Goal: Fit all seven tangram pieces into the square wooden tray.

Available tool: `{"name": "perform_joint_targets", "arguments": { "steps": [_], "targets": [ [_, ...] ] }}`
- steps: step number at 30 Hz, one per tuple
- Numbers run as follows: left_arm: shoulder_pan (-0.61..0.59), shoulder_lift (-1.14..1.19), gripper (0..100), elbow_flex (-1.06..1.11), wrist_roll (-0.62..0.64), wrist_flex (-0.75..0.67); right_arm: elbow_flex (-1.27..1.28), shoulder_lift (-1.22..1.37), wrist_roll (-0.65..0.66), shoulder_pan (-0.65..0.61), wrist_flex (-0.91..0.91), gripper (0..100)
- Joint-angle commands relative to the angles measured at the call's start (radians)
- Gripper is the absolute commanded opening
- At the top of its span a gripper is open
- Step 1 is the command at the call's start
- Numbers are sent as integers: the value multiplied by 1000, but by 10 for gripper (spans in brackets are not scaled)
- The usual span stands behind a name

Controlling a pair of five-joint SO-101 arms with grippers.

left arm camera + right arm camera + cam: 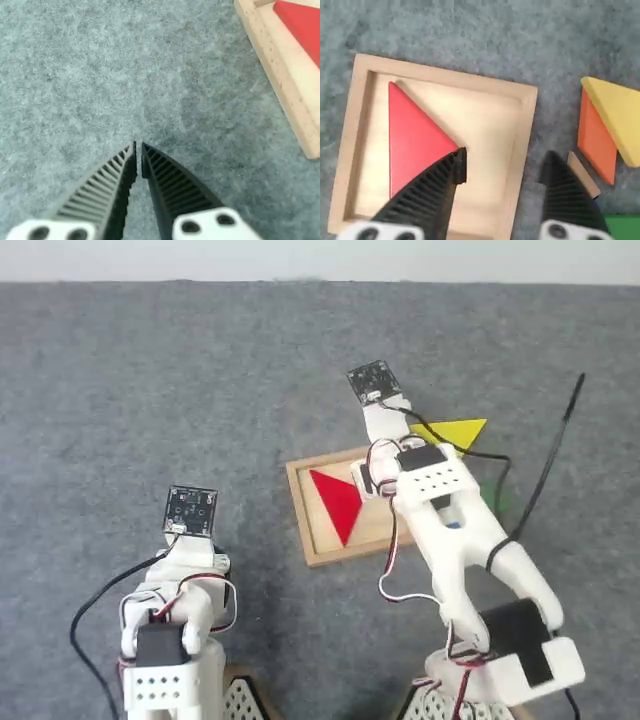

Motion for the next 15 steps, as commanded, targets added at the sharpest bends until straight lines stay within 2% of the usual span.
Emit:
{"name": "perform_joint_targets", "arguments": {
  "steps": [1, 7, 15],
  "targets": [
    [5, -17, 21, -10, -2, 3, -5, -5, 35, 8, -35, 110],
    [5, -17, 21, -10, -2, 3, -6, -5, 43, 12, -33, 13],
    [5, -17, 21, -10, -2, 3, 2, 7, 41, 16, -28, 7]
  ]
}}
